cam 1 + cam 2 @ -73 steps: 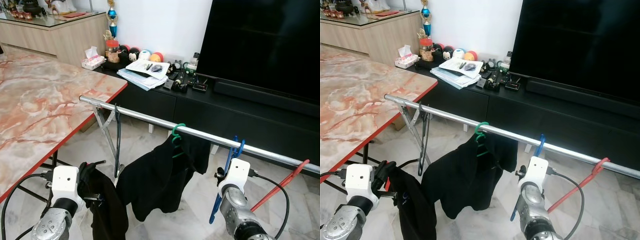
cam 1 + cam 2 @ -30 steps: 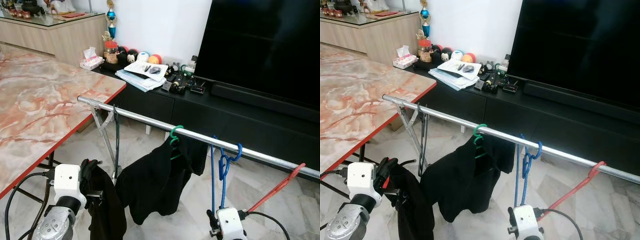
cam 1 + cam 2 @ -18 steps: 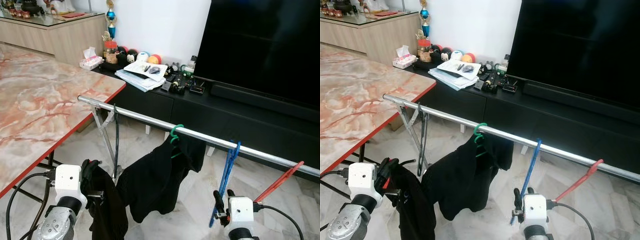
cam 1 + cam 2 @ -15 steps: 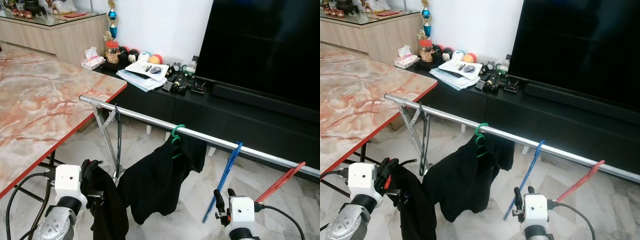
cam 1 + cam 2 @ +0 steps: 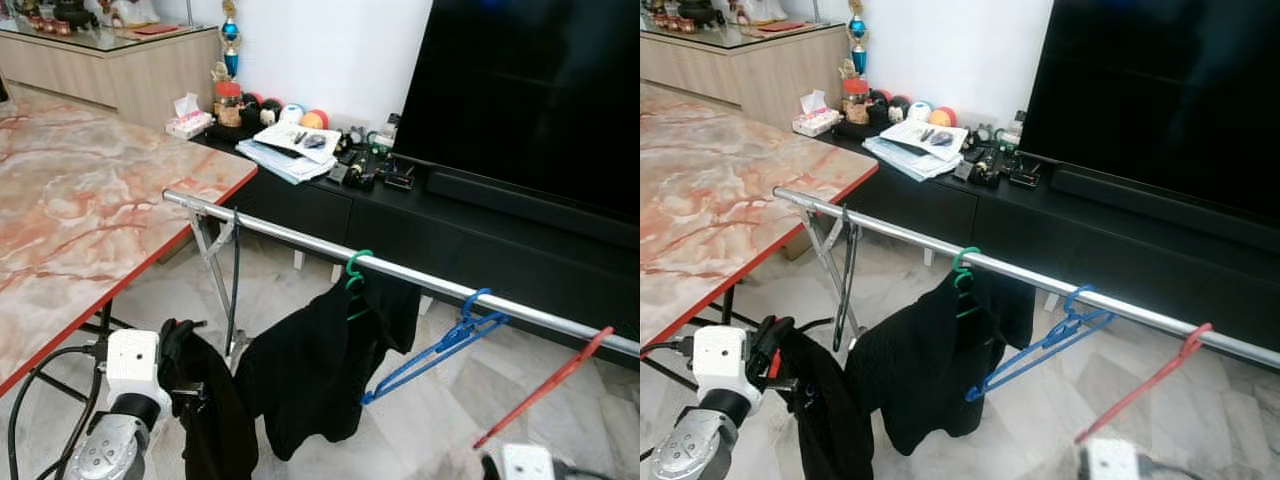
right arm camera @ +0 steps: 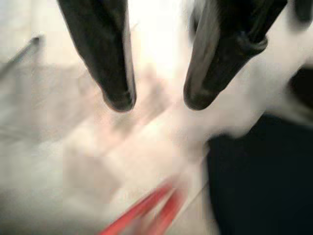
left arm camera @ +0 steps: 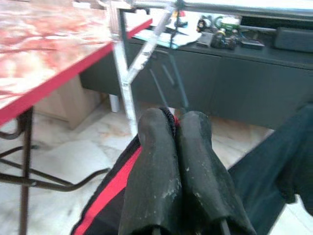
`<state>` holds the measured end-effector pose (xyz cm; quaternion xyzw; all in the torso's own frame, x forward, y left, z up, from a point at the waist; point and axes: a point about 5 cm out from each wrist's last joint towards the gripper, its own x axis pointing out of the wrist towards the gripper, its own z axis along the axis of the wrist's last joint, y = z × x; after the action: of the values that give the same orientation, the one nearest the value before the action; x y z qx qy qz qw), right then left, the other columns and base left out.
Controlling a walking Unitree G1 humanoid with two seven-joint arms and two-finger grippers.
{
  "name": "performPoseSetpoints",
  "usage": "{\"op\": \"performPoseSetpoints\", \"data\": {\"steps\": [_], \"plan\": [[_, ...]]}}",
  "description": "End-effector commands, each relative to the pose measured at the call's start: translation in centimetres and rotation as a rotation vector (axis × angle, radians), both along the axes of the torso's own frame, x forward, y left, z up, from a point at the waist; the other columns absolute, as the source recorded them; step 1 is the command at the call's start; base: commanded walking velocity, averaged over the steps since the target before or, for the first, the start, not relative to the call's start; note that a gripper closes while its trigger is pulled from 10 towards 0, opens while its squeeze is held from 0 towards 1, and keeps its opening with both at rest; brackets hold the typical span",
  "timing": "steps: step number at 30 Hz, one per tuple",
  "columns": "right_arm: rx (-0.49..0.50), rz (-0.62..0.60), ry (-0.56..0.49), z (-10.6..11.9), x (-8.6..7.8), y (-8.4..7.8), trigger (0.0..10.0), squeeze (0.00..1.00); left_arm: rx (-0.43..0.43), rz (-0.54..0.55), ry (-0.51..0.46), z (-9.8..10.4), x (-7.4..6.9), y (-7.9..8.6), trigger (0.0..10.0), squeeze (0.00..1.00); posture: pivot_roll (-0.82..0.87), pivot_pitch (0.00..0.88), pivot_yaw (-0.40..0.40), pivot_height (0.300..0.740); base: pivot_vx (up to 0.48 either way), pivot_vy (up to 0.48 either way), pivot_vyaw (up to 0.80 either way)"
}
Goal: Hang hanger
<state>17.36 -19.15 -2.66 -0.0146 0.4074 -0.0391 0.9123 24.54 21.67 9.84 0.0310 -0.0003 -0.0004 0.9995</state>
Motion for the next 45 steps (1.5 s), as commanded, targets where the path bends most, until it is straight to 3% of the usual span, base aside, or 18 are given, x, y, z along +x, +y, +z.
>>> {"op": "performPoseSetpoints", "data": {"steps": [1, 4, 8, 12, 17, 19, 30, 45], "plan": [[0.008, 0.054, 0.016, -0.3, 0.6, 0.4, 10.0, 0.0, 0.025, -0.005, -0.037, 0.8, 0.3, 0.0, 10.0, 0.0, 0.17, 0.0, -0.092, 0.74, 0.0, 0.0, 0.0], [0.008, 0.076, 0.033, -0.9, 1.9, 0.6, 10.0, 0.0, 0.025, -0.002, -0.042, 0.9, 0.3, 0.1, 10.0, 0.0, 0.17, 0.0, -0.095, 0.74, 0.0, 0.0, 0.0], [-0.024, -0.013, 0.072, -2.0, 3.1, -0.1, 10.0, 0.0, 0.027, 0.004, -0.045, 1.0, 0.4, 0.2, 10.0, 0.0, 0.18, 0.0, -0.09, 0.74, 0.0, 0.0, 0.0], [-0.014, -0.008, 0.228, -4.7, 1.6, 0.6, 10.0, 0.0, 0.031, 0.01, -0.048, 1.2, 0.5, 0.4, 10.0, 0.0, 0.18, 0.0, -0.064, 0.74, 0.0, 0.0, 0.0], [-0.03, 0.067, 0.266, -5.8, 0.4, 1.3, 10.0, 0.0, 0.025, 0.032, -0.06, 1.6, 0.7, 0.8, 10.0, 0.0, 0.18, 0.0, -0.044, 0.74, 0.0, 0.0, 0.0], [-0.041, 0.111, 0.294, -6.6, -0.8, 1.6, 10.0, 0.0, 0.033, 0.05, -0.081, 2.4, 0.9, 1.1, 10.0, 0.0, 0.22, 0.0, -0.032, 0.74, 0.0, 0.0, 0.21], [-0.075, 0.153, 0.366, -7.6, -2.7, 1.7, 10.0, 0.0, 0.019, 0.06, -0.082, 2.7, 1.0, 1.2, 10.0, 0.0, 0.21, 0.016, -0.009, 0.74, 0.0, 0.0, 0.76], [-0.084, 0.169, 0.389, -7.9, -3.6, 1.7, 10.0, 0.0, 0.014, 0.056, -0.085, 2.7, 0.9, 0.7, 10.0, 0.0, 0.22, 0.009, -0.011, 0.74, 0.0, 0.0, 0.8]]}}
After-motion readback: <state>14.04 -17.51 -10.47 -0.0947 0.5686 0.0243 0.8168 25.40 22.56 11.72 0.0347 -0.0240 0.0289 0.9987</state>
